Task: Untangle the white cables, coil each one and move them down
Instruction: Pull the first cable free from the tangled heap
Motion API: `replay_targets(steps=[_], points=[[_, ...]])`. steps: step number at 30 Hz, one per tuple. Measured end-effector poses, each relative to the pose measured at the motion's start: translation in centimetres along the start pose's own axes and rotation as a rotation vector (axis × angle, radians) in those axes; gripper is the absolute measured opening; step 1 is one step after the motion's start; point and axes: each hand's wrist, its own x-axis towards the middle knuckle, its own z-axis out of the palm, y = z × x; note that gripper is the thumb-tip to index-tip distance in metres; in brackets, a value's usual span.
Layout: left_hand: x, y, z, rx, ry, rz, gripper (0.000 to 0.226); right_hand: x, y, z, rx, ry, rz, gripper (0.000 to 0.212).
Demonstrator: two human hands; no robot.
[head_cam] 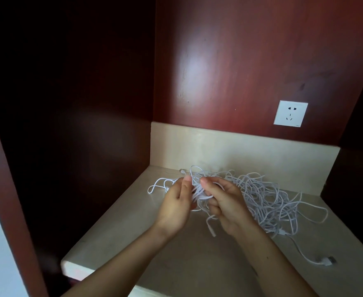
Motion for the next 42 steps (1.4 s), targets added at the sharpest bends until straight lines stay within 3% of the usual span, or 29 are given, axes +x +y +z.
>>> replay_targets(steps=[12, 18, 23, 28, 34, 39, 42], points=[[1.8, 1.0, -1.6, 0.129, -0.03, -0.043, 0.035, -0.2, -0.9, -2.6, -0.604, -0.055, -0.32, 0.01], [1.5, 2.1, -2.1, 0.24, -0.251, -0.06, 0.034, 0.3, -1.0, -1.8, -0.509, -0.059, -0.382, 0.01], [0.9, 2.9, -2.9, 0.166, -0.445, -0.046, 0.035, 0.4, -0.4, -0.7, -0.218, -0.065, -0.104, 0.013], [1.1, 3.3, -2.3, 0.045, -0.187, 0.009, 0.034, -0.1, 0.8, 0.5, -0.216, -0.082, -0.033, 0.029], [3.1, 0.6, -3.9, 0.22, 0.042, 0.162, 0.036, -1.8, 1.7, 0.7, -0.755, -0.262, -0.275, 0.026], [3.1, -0.6, -3.5, 0.714, 0.048, 0.256, 0.037, -2.5, 0.9, 0.7, -0.979, -0.338, -0.391, 0.023], [3.2, -0.6, -3.1, 0.705, -0.036, 0.231, 0.038, -1.8, -0.9, -0.2, -0.959, -0.306, -0.41, 0.02]])
